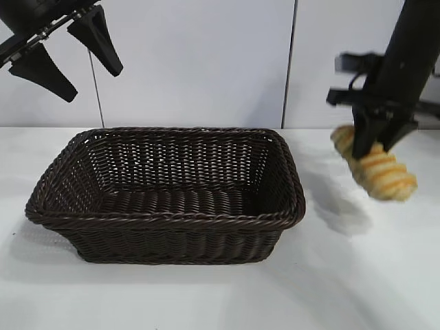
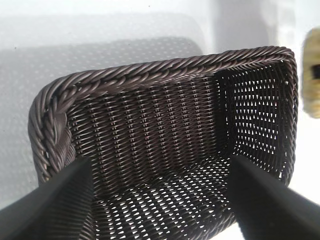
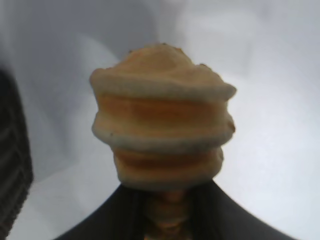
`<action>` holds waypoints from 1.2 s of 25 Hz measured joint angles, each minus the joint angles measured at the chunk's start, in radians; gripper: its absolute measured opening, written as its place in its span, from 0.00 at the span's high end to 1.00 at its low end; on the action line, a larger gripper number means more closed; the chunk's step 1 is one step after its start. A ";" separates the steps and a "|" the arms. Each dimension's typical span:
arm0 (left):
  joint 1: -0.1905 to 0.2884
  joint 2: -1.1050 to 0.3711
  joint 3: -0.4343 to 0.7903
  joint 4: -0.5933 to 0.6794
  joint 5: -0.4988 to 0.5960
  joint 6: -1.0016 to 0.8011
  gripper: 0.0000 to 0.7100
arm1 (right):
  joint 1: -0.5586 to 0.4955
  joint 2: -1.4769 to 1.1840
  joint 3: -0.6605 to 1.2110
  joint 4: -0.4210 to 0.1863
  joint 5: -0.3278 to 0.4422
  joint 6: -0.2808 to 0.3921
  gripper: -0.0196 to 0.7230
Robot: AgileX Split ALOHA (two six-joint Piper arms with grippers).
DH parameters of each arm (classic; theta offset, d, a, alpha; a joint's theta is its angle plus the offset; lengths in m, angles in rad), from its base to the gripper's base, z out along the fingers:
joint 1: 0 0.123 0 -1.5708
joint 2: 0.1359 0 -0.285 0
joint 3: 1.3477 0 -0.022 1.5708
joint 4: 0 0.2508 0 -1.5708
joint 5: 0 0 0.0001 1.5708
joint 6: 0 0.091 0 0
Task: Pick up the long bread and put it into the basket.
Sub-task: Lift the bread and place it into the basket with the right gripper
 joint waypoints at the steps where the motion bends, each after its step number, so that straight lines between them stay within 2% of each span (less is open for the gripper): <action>1: 0.000 0.000 0.000 0.000 0.000 0.000 0.24 | 0.000 -0.006 0.000 0.009 0.001 0.000 0.73; 5: 0.000 0.000 0.000 0.000 0.000 0.000 0.24 | 0.006 -0.016 0.000 0.059 0.008 0.000 0.74; 8: 0.000 0.000 0.000 0.000 0.000 0.000 0.24 | 0.047 -0.016 0.000 0.063 0.010 0.000 0.74; 16: 0.000 0.000 0.000 0.001 0.001 0.000 0.24 | 0.277 -0.016 0.000 0.075 0.012 0.000 0.74; 24: 0.000 0.000 0.000 0.002 0.001 0.000 0.24 | 0.473 0.009 0.000 0.067 -0.082 -0.001 0.74; 30: 0.000 0.000 0.000 0.004 0.001 0.000 0.24 | 0.500 0.095 0.000 0.042 -0.148 0.000 0.74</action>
